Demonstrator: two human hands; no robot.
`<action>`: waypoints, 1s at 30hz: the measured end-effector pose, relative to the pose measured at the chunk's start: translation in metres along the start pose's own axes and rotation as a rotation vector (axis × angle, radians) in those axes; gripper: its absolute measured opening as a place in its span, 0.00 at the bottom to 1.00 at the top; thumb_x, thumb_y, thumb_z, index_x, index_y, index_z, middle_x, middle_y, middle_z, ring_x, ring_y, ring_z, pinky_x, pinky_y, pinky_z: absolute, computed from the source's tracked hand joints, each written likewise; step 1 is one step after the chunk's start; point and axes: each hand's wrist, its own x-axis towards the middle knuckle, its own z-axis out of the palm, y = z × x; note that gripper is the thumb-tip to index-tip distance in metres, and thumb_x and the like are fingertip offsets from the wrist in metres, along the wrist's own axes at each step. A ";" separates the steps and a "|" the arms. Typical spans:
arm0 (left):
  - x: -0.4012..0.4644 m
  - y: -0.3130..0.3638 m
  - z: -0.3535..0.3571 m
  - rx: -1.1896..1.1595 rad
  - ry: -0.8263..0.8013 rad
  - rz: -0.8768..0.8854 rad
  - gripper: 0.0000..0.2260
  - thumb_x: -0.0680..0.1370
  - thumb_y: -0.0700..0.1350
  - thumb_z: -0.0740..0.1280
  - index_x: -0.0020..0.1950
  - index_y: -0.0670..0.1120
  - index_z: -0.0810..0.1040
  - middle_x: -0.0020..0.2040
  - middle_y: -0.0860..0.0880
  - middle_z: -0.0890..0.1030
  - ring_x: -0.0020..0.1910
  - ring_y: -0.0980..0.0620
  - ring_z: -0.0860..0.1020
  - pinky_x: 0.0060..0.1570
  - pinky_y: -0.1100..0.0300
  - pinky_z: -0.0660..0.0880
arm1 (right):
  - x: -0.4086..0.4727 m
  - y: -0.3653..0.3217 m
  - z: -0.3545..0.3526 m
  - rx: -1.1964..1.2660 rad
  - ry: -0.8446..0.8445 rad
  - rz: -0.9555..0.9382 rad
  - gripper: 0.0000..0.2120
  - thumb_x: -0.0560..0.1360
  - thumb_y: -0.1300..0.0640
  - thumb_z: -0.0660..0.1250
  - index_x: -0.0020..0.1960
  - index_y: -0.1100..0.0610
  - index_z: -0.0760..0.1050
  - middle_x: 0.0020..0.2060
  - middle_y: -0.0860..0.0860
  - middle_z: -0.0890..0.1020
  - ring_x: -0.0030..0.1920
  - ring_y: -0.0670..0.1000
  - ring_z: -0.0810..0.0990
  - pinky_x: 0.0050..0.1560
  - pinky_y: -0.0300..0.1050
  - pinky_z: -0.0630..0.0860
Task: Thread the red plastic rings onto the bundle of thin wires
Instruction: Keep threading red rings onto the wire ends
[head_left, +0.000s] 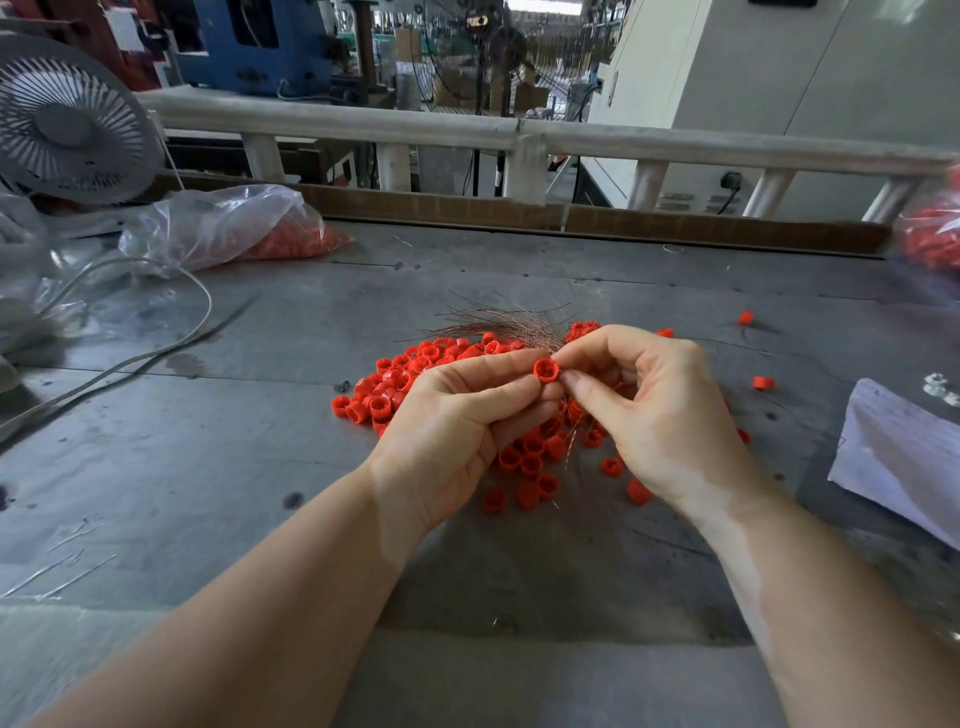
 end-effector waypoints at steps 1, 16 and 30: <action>0.000 0.000 0.000 0.008 0.002 0.006 0.11 0.64 0.33 0.66 0.45 0.37 0.81 0.37 0.43 0.83 0.35 0.53 0.83 0.37 0.65 0.80 | 0.000 0.000 0.000 -0.005 0.002 0.000 0.10 0.73 0.67 0.69 0.42 0.52 0.80 0.35 0.47 0.83 0.37 0.45 0.81 0.41 0.33 0.74; 0.000 0.000 0.001 0.060 0.015 0.024 0.09 0.70 0.29 0.64 0.44 0.37 0.81 0.36 0.43 0.83 0.35 0.52 0.83 0.36 0.65 0.79 | 0.000 0.001 0.001 -0.044 -0.005 0.025 0.08 0.73 0.66 0.69 0.42 0.54 0.81 0.35 0.47 0.83 0.36 0.44 0.81 0.41 0.33 0.75; 0.001 0.000 0.001 -0.005 -0.016 0.006 0.10 0.69 0.31 0.64 0.48 0.37 0.80 0.36 0.44 0.83 0.35 0.53 0.82 0.37 0.65 0.80 | 0.000 -0.002 0.003 0.131 0.020 0.072 0.08 0.72 0.68 0.69 0.41 0.55 0.79 0.34 0.47 0.83 0.34 0.40 0.79 0.37 0.29 0.72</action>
